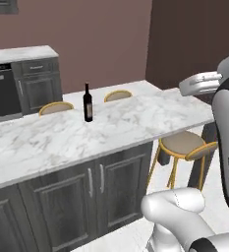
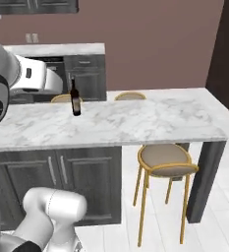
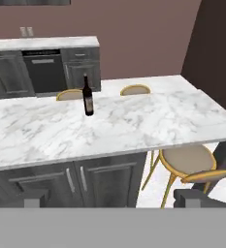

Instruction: Get the candle and the wine from the cabinet and move them to the dining counter.

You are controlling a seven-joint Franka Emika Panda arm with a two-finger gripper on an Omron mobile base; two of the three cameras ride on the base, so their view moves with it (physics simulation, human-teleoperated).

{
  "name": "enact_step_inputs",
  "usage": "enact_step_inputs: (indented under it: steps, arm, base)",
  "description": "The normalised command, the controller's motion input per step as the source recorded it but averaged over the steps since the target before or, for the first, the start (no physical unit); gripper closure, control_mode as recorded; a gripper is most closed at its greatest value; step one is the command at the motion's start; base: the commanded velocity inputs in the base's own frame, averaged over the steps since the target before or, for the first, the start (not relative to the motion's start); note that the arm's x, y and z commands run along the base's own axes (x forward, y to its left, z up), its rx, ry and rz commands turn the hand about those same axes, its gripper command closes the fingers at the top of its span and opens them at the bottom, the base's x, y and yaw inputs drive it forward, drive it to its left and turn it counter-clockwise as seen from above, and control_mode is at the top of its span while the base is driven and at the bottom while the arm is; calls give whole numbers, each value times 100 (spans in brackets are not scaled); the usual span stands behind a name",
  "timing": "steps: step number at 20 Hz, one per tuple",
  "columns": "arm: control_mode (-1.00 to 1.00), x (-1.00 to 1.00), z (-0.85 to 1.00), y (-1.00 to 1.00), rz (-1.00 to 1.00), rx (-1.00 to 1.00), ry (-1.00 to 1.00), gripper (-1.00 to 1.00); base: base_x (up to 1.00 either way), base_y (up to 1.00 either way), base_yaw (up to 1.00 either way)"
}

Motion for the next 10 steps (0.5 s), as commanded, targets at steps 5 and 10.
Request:
enact_step_inputs:
  steps: [5, 10]
  arm:
    - [100, 0, 0, 0, 0, 0, 0, -100]
    - [100, 0, 0, 0, 0, 0, 0, -100]
  base:
    - [-58, -3, -85]
    - [-19, 0, -98]
